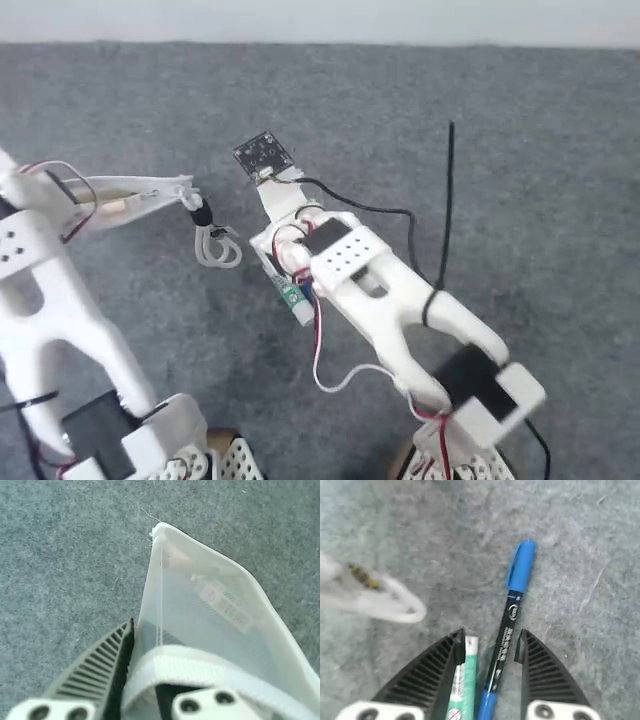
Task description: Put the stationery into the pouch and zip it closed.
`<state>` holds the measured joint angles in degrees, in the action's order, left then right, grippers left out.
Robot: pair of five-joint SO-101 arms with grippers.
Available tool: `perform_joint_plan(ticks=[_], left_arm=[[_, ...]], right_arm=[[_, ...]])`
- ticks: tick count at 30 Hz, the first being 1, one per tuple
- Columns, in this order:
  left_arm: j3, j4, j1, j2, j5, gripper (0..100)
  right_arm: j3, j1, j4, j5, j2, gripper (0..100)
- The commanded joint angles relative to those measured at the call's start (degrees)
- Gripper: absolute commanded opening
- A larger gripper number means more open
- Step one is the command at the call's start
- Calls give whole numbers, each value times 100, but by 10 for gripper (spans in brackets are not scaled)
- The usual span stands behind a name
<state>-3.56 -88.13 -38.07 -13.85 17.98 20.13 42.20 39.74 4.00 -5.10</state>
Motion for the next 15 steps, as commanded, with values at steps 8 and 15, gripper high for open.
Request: perform_joint_plan(ticks=[8, 15], left_arm=[[171, 141, -62, -70, 62, 10], [171, 141, -62, -70, 62, 10]], right_arm=[[-1855, -312, 251, 18, -1349, 155], [-3376, -347, 1297, 53, -2466, 155]])
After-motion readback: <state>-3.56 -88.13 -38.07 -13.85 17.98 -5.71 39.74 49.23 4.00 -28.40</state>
